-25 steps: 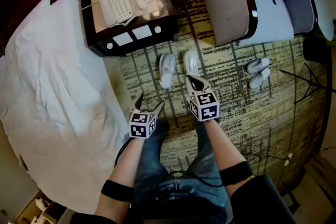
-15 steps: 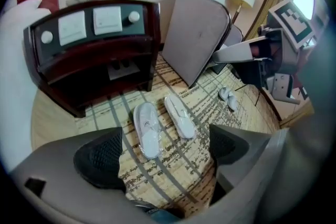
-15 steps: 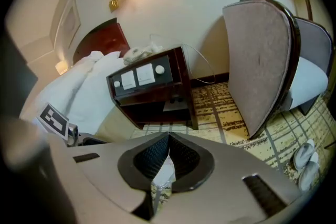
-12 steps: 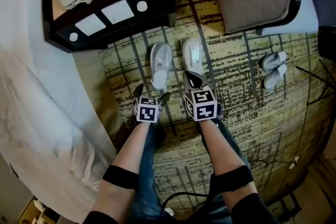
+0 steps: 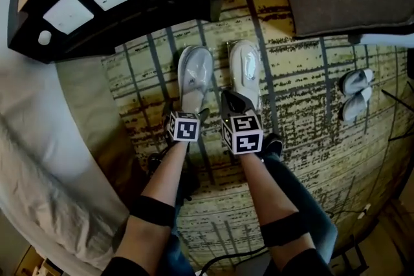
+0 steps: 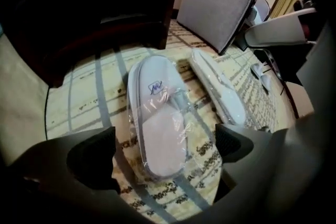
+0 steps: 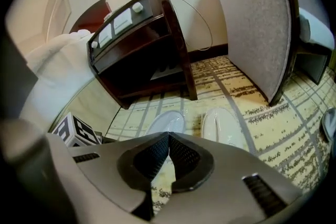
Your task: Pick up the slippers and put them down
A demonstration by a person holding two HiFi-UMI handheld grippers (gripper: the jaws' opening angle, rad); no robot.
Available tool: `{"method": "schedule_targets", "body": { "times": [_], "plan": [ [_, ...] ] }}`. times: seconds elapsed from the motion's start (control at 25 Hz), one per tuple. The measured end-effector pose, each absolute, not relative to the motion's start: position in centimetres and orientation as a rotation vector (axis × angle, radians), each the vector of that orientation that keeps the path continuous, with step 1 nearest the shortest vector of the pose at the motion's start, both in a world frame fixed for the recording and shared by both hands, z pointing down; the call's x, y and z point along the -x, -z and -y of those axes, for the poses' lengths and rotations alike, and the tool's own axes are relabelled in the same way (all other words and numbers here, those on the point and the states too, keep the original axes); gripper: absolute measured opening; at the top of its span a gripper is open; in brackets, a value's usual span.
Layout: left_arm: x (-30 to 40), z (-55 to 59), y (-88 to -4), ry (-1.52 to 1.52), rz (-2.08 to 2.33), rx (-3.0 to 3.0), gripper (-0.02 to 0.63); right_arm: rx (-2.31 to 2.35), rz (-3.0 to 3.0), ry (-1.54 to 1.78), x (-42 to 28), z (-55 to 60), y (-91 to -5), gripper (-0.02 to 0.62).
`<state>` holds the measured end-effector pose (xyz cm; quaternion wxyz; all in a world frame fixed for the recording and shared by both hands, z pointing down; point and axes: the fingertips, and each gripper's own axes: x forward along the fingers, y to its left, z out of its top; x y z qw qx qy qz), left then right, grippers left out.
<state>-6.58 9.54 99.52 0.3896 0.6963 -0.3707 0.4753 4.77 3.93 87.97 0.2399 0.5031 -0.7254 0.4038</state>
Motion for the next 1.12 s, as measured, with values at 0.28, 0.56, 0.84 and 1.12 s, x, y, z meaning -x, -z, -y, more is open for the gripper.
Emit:
{"method": "schedule_targets", "body": {
  "times": [0.28, 0.56, 0.84, 1.12],
  "plan": [
    [7.4, -9.2, -105.9, -1.245, 0.980, -1.770, 0.603, -1.365, 1.999, -1.082, -4.2, -3.3, -93.8, 0.002],
    [6.7, -9.2, -106.5, -1.209, 0.884, -1.849, 0.442, -1.374, 2.009, -1.084, -3.7, -2.3, -94.7, 0.002],
    [6.5, -8.5, -103.8, -1.037, 0.888, -1.961, 0.276, -1.385, 2.026, -1.064, -3.1, -1.7, -93.8, 0.002],
    [8.5, -8.5, -101.9, -0.927, 0.897, -1.972, 0.225, -1.384, 2.027, -1.040, -2.2, -1.6, -92.5, 0.002]
  ]
}}
